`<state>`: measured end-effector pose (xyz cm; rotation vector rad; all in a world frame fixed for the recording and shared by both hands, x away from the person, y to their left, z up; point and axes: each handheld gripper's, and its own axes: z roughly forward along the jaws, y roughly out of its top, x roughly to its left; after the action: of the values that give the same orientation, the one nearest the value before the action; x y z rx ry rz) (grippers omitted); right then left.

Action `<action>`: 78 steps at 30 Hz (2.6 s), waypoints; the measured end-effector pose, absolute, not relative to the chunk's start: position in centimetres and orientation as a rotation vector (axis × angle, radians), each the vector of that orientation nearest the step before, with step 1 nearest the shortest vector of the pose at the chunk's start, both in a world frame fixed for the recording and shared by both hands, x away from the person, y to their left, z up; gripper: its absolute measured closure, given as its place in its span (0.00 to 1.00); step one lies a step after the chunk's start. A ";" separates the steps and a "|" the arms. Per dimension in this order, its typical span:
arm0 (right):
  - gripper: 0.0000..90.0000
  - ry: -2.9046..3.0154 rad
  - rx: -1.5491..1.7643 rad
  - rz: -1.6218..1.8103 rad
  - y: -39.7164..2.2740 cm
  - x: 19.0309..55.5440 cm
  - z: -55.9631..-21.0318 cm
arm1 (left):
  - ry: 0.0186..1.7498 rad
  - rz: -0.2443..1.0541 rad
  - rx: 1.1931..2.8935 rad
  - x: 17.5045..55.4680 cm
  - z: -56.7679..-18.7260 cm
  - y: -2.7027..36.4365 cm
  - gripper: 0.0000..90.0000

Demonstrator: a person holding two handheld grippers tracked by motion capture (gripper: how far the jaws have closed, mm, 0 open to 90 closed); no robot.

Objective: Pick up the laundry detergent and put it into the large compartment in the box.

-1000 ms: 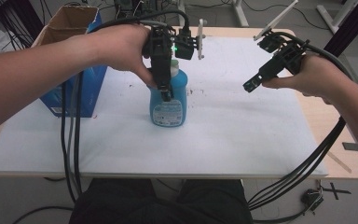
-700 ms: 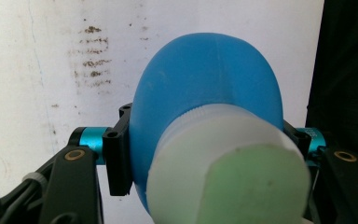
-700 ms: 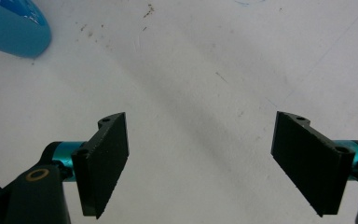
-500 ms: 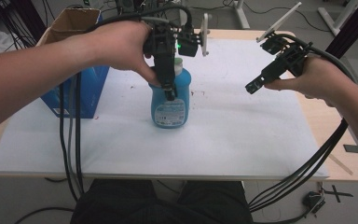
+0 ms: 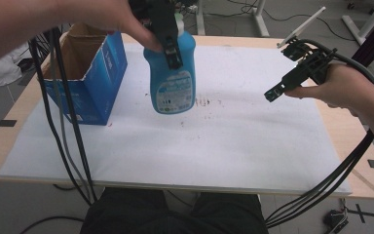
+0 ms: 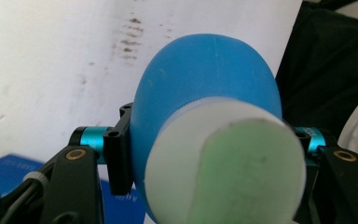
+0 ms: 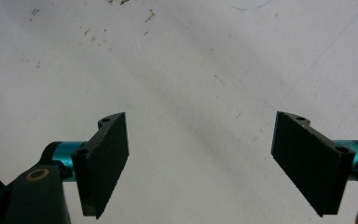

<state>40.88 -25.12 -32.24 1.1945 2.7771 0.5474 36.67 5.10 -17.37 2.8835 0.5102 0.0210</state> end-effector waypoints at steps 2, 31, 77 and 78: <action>0.20 2.776 1.199 0.547 -25.2 40.9 -32.1 | 0.563 0.028 2.860 36.8 -16.1 6.2 0.42; 0.20 2.801 1.224 0.548 -25.0 42.9 -31.1 | 1.051 0.235 2.594 36.2 -7.9 22.7 0.42; 0.20 2.766 1.258 0.582 -26.4 43.1 -30.6 | 1.161 0.238 2.627 38.3 -12.5 25.0 0.42; 0.20 2.765 1.260 0.583 -26.5 43.1 -30.5 | 1.162 0.236 2.632 38.3 -12.6 25.1 0.42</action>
<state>43.09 -26.49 -30.55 1.2597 2.7650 0.5826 38.34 25.06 -12.63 2.6321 1.1616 0.2365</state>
